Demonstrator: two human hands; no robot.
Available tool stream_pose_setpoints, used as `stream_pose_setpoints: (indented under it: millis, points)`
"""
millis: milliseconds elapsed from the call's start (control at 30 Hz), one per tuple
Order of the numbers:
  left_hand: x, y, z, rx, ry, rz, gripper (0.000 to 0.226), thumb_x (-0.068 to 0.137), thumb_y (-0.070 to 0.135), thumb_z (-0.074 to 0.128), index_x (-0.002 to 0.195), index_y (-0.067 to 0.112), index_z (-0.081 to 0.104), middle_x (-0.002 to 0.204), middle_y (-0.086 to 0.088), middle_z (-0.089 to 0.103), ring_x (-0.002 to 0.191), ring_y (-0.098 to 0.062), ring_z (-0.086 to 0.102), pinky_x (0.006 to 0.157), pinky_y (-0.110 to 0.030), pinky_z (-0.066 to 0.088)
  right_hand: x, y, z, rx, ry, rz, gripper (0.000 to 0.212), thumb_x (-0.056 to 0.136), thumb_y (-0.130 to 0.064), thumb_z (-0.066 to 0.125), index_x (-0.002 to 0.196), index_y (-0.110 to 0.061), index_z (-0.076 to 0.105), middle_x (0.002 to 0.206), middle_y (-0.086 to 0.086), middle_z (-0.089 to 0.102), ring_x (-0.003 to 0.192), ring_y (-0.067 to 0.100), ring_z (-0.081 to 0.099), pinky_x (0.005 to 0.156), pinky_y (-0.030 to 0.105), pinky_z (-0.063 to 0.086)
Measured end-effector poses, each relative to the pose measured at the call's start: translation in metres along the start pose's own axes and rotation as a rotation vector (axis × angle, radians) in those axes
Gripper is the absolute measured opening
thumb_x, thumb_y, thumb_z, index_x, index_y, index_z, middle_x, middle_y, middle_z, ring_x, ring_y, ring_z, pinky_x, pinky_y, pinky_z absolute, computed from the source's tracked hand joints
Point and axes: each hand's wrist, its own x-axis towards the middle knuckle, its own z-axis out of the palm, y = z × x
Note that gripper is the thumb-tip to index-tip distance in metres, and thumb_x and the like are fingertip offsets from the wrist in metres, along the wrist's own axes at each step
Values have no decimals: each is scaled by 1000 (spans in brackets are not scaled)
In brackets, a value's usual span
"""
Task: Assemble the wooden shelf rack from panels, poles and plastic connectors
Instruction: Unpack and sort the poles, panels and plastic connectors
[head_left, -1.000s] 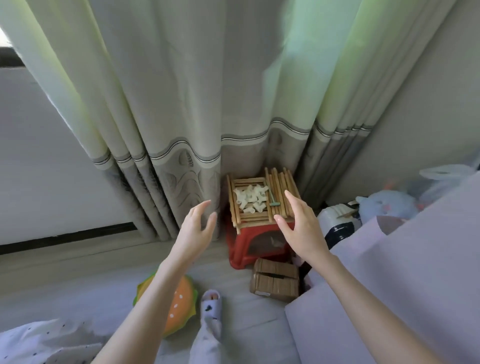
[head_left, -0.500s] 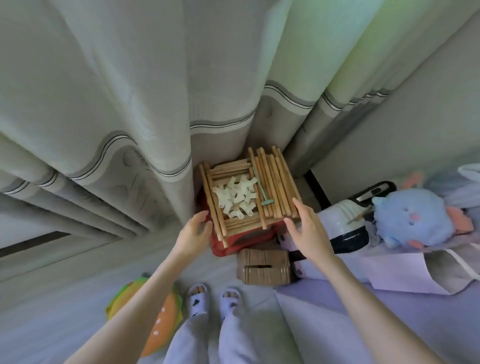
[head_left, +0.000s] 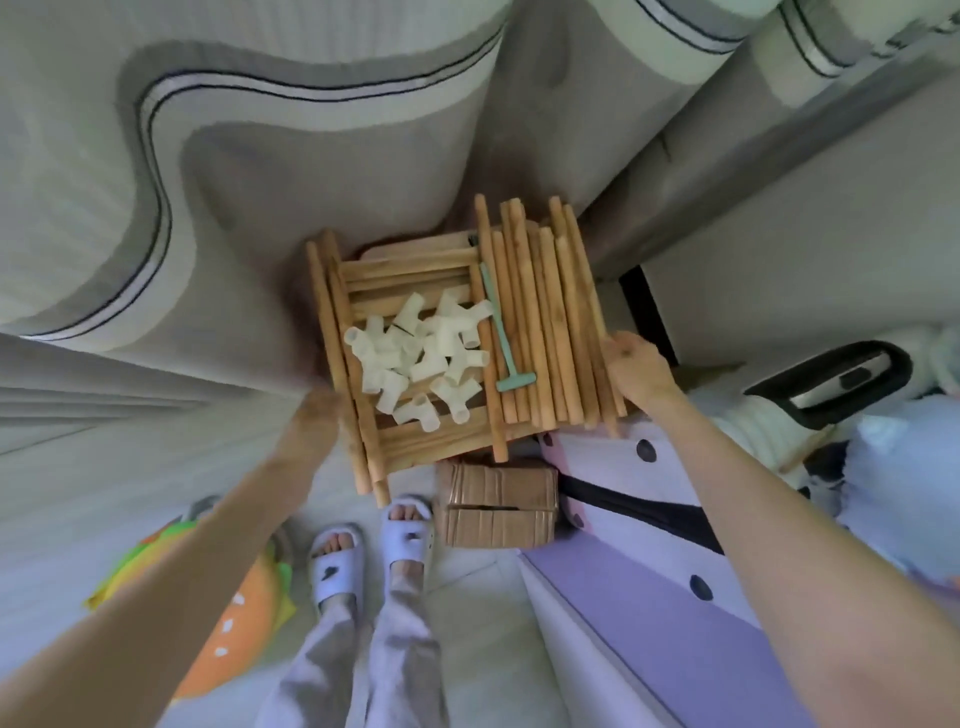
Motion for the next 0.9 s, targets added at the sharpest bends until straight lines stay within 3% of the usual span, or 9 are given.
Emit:
stream_pose_setpoints:
  millis: [67, 133, 200, 300, 467, 700, 900]
  points:
    - [19, 4, 6, -258, -29, -129, 34, 100, 32, 36, 131, 20, 45, 143, 3, 39, 134, -19, 33, 111, -41, 21, 25, 7, 8, -9, -26, 40, 44, 101, -37, 29, 134, -12, 46, 131, 15, 53, 119, 30, 49, 88, 28, 34]
    - [33, 6, 8, -362, -52, -172, 28, 99, 32, 37, 118, 23, 55, 126, 6, 52, 119, -14, 45, 107, -38, 27, 45, 10, 15, 1, -54, 76, 49, 101, -41, 25, 139, -13, 40, 136, 15, 48, 123, 31, 46, 99, 36, 35]
    - [41, 7, 9, -411, -85, -180, 24, 98, 34, 35, 94, 26, 58, 95, 7, 57, 87, -11, 52, 84, -31, 40, 61, 10, 20, 48, -96, 116, 54, 100, -46, 22, 143, -15, 34, 142, 14, 43, 128, 31, 42, 107, 40, 32]
    - [49, 10, 10, -434, -107, -184, 31, 100, 40, 31, 90, 28, 58, 81, 6, 59, 72, -13, 53, 63, -31, 40, 80, 10, 24, 180, -120, 196, 61, 97, -54, 25, 145, -16, 33, 144, 11, 41, 130, 29, 41, 110, 40, 30]
    - [54, 12, 13, -438, -89, -204, 28, 98, 38, 37, 89, 25, 60, 83, 3, 58, 75, -15, 53, 64, -32, 42, 94, 11, 20, 340, -191, 304, 69, 91, -62, 37, 140, -13, 40, 135, 11, 51, 120, 28, 50, 105, 43, 37]
    - [50, 15, 10, -634, -83, -229, 32, 99, 27, 31, 92, 20, 61, 75, 4, 70, 65, -9, 69, 62, -28, 48, 83, 14, 31, 452, -167, 319, 58, 94, -50, 43, 136, -10, 45, 130, 11, 55, 116, 27, 54, 106, 44, 38]
    - [34, 12, -12, -654, -39, -192, 34, 98, 25, 31, 98, 19, 64, 83, 3, 72, 83, -13, 67, 70, -31, 50, 51, 14, 51, 553, -145, 330, 56, 94, -44, 47, 136, -6, 44, 130, 13, 54, 116, 28, 53, 106, 43, 39]
